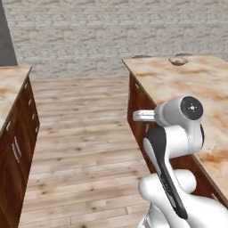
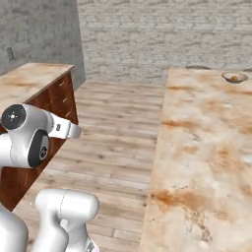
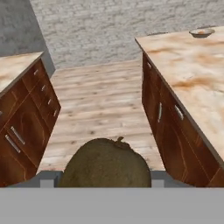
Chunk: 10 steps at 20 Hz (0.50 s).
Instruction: Retrieve the tangerine and kiwi from the fridge and place them into the bowl on the dining table.
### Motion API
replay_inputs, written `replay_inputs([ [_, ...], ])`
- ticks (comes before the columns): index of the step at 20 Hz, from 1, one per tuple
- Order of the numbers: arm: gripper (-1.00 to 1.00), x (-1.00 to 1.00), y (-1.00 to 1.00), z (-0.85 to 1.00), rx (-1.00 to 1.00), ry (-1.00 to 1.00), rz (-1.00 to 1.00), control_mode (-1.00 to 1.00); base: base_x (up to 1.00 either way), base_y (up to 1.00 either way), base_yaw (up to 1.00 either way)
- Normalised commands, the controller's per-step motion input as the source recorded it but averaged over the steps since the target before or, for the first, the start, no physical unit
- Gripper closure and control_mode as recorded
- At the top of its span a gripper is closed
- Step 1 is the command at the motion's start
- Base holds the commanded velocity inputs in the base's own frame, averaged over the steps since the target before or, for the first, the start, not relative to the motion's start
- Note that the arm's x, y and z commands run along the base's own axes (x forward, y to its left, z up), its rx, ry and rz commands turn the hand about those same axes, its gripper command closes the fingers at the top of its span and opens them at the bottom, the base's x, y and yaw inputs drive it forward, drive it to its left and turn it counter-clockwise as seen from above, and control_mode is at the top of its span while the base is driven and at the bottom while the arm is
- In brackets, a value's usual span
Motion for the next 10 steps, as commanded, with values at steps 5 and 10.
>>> replay_inputs([
  [5, 1.0, 0.0, 0.0, 0.0, 0.0, 0.0, 0.0, 1.0, 1.0, 0.23, -0.15],
  [10, 1.0, 0.0, 0.0, 0.0, 0.0, 0.0, 0.0, 1.0, 1.0, 0.31, -0.05],
])
